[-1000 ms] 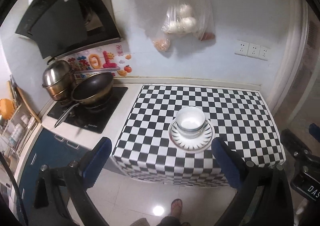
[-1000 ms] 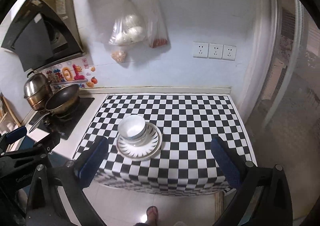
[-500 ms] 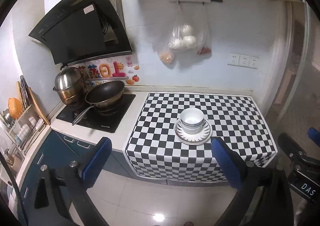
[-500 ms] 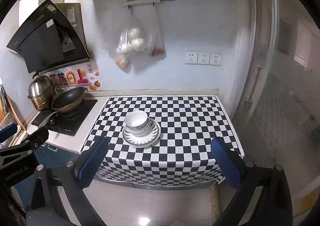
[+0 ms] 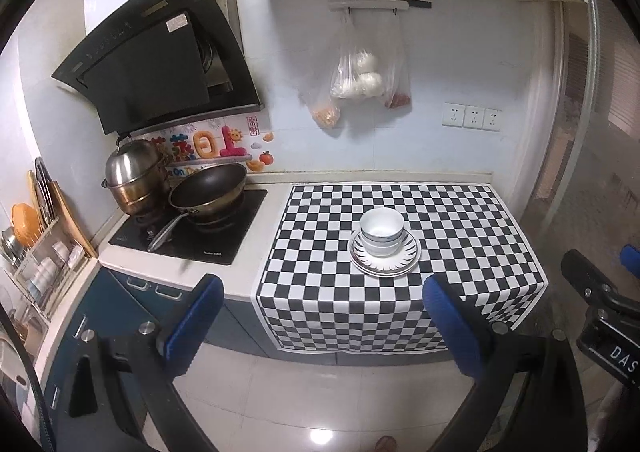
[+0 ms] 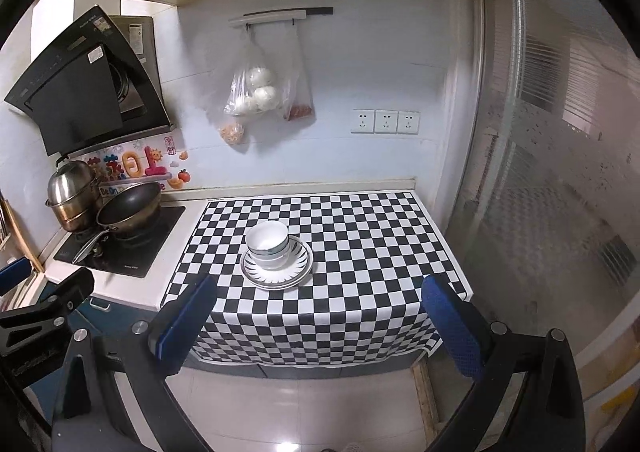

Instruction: Organize plates and bowls

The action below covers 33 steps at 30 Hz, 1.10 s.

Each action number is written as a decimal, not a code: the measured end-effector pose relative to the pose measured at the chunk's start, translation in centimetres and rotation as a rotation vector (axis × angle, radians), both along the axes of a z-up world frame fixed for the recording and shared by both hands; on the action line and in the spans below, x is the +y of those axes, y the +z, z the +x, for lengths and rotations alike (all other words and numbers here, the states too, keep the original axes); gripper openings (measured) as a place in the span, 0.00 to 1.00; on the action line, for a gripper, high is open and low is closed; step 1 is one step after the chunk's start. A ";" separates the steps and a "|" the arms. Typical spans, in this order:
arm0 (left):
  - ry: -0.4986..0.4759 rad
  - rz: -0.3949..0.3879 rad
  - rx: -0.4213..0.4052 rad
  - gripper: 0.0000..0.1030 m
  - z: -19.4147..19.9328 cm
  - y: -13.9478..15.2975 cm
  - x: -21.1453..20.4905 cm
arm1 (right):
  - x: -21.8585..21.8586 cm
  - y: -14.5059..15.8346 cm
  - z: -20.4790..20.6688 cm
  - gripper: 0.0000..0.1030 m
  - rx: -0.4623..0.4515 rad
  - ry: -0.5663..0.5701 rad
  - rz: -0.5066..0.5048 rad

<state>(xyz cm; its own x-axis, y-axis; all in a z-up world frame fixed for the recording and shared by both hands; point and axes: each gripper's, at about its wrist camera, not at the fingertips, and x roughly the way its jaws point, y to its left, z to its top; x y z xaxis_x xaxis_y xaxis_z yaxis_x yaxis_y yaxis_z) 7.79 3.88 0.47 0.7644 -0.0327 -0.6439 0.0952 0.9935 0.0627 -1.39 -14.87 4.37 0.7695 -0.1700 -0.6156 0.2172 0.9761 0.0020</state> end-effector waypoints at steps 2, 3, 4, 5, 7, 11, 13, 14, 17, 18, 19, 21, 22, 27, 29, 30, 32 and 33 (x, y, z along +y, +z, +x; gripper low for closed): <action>-0.004 -0.003 -0.002 0.99 -0.3 0.1 0.3 | 0.3 -0.1 -0.1 1.00 0.006 -0.002 0.001; -0.004 -0.004 -0.004 0.99 -0.4 0.1 0.4 | 0.4 -0.1 -0.1 1.00 0.007 -0.001 0.001; -0.004 -0.003 -0.004 0.99 -0.6 0.1 0.4 | 0.6 -0.1 -0.1 1.00 0.009 0.000 -0.001; -0.004 -0.002 -0.002 0.99 -0.5 0.1 0.4 | 0.6 -0.2 0.1 1.00 0.010 0.002 -0.004; 0.001 -0.007 0.000 0.99 -0.7 0.1 0.5 | 0.8 -0.2 0.1 1.00 0.013 0.009 -0.006; -0.001 -0.008 -0.002 0.99 -0.9 0.0 0.5 | 1.2 -0.4 0.0 1.00 0.017 0.011 -0.018; -0.001 -0.009 -0.002 0.99 -1.1 0.0 0.5 | 1.2 -0.4 0.1 1.00 0.017 0.011 -0.018; 0.000 -0.007 -0.002 0.99 -1.1 0.0 0.4 | 1.2 -0.4 0.2 1.00 0.018 0.011 -0.021; 0.004 -0.006 -0.008 0.99 -1.2 0.0 0.4 | 1.3 -0.4 0.2 1.00 0.018 0.010 -0.018; 0.004 -0.006 -0.008 0.99 -1.2 -0.1 0.4 | 1.3 -0.4 0.3 1.00 0.018 0.010 -0.021; 0.003 -0.007 -0.007 0.99 -1.1 -0.1 0.5 | 1.2 -0.4 0.3 1.00 0.020 0.010 -0.021; -0.001 -0.008 -0.005 0.99 -0.9 -0.2 0.5 | 1.2 -0.6 0.4 1.00 0.025 0.010 -0.017; 0.000 -0.007 -0.006 0.99 -0.9 -0.1 0.5 | 1.3 -0.6 0.4 1.00 0.027 0.010 -0.018; -0.004 -0.009 -0.002 0.99 -0.6 -0.2 0.5 | 1.4 -0.7 0.6 1.00 0.027 0.008 -0.032; -0.007 -0.013 0.001 0.99 -0.6 -0.2 0.5 | 1.4 -0.7 0.7 1.00 0.028 0.007 -0.032; -0.007 -0.014 0.001 0.99 -0.5 -0.2 0.5 | 1.4 -0.8 0.7 1.00 0.029 0.005 -0.032; -0.007 -0.013 0.001 0.99 -0.5 -0.2 0.6 | 1.3 -0.9 0.8 1.00 0.031 0.002 -0.032; -0.008 -0.014 0.002 0.99 -0.4 -0.2 0.7 | 1.2 -0.9 0.8 1.00 0.032 0.001 -0.032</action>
